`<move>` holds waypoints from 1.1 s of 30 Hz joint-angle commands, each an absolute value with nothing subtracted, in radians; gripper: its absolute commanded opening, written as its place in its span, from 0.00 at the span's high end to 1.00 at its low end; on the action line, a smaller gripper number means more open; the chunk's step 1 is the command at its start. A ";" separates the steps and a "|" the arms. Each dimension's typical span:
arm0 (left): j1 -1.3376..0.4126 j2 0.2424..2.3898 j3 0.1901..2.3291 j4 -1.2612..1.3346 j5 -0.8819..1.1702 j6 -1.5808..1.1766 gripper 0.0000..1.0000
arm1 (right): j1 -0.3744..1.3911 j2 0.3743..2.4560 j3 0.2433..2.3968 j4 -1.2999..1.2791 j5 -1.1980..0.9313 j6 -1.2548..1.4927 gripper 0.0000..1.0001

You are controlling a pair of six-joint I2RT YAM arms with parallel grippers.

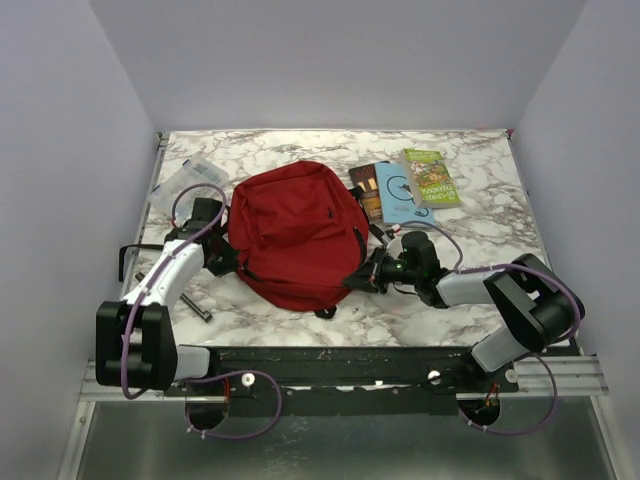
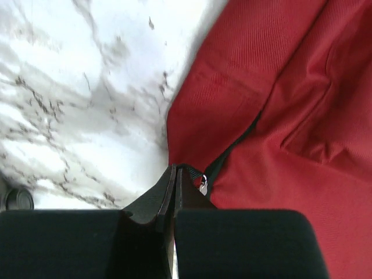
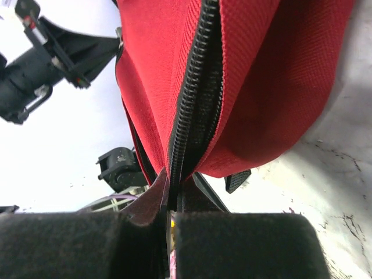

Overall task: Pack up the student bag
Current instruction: Unzip the student bag at the center of the board.

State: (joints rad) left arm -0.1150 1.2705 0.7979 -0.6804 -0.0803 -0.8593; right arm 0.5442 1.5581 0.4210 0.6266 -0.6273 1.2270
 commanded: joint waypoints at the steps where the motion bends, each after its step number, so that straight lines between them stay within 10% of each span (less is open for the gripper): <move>1: -0.009 1.333 0.861 -0.603 -0.090 -0.772 1.00 | 0.531 1.559 0.437 0.582 -0.688 1.146 0.99; 9: -0.009 1.290 0.844 -0.487 0.246 -0.675 1.00 | 0.532 1.530 0.537 0.338 -0.707 0.899 0.99; 12: -0.009 1.252 0.800 -0.503 0.287 -0.654 1.00 | 0.532 1.491 0.565 0.218 -0.653 0.826 0.73; 17: -0.009 1.050 0.693 -0.476 0.276 -0.657 0.39 | 0.531 1.393 0.606 0.025 -0.510 0.766 0.44; 33: -0.386 1.085 1.006 -0.512 0.464 -0.390 0.15 | 0.104 1.302 0.685 0.026 -0.470 0.822 0.21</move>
